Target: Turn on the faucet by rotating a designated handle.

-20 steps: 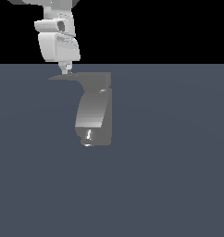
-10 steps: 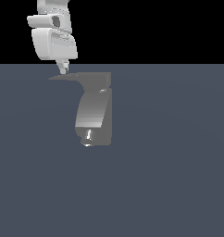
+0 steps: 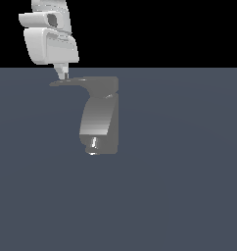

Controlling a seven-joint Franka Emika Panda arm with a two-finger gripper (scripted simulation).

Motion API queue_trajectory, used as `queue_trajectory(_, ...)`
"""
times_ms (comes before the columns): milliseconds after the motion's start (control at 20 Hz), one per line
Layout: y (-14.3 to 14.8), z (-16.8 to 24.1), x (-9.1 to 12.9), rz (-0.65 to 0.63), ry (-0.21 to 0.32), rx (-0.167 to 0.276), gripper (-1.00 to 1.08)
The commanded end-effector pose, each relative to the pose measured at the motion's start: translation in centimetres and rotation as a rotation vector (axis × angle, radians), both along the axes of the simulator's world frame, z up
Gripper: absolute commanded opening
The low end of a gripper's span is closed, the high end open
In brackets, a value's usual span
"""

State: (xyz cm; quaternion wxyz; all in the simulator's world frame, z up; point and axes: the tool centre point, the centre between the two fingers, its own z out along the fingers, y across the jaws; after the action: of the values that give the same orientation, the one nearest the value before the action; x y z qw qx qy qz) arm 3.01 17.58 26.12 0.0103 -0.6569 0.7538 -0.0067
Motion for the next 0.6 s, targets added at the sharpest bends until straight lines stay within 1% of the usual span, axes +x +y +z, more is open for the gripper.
queue_trajectory(0,-0.1,-0.5,-1.1,-0.002,0.012,-0.003,-1.00)
queue_trajectory(550,0.4,-1.0,-4.6,-0.004,0.020,-0.004,-1.00)
